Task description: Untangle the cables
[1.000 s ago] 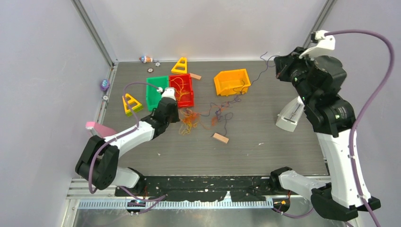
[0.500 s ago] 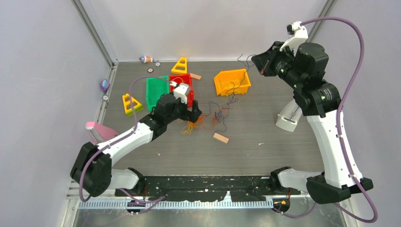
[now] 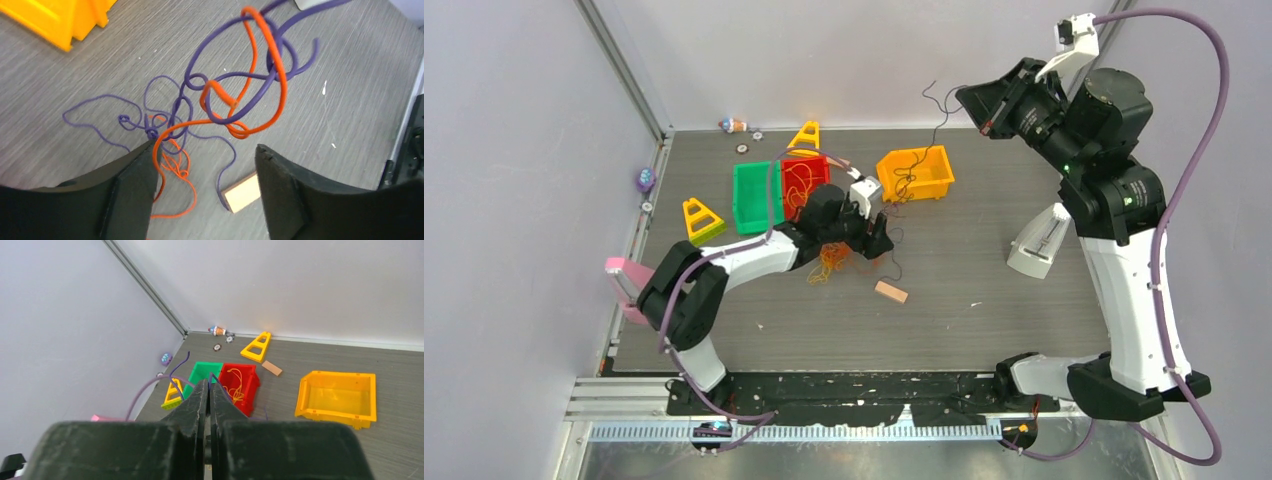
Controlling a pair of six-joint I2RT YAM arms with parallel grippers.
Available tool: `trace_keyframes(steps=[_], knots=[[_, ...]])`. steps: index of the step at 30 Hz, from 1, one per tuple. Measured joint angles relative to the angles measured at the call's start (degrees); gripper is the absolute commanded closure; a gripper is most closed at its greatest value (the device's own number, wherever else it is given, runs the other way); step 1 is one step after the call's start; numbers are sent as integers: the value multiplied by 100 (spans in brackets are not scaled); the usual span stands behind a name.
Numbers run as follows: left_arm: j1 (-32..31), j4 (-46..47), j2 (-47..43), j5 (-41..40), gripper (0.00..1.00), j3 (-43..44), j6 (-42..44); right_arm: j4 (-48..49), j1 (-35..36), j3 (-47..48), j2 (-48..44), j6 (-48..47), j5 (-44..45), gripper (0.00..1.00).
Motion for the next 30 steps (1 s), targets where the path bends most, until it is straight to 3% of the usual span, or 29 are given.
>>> trace_keyframes(steps=[2, 3, 10, 17, 21, 25, 30], knots=[[-4, 0, 240, 74, 95, 127, -83, 4, 0, 116, 11, 50, -17, 95], [-4, 0, 365, 83, 100, 234, -153, 7, 0, 157, 11, 81, -17, 95], [181, 55, 560, -380, 100, 428, -577, -13, -33, 199, -101, 131, 577, 95], [1488, 57, 20, -649, 100, -695, -1484, -168, -264, -256, -1054, -129, 2712, 95], [1749, -146, -459, -1062, 100, -1266, -1646, -120, -291, -367, -1469, -310, 3501, 95], [1646, -234, -1019, -1187, 100, -1506, -1644, 46, -302, -481, -1613, -380, 3641, 95], [1620, -201, -1617, -1217, 100, -1626, -1633, 155, -302, -872, -1246, -361, 3215, 95]])
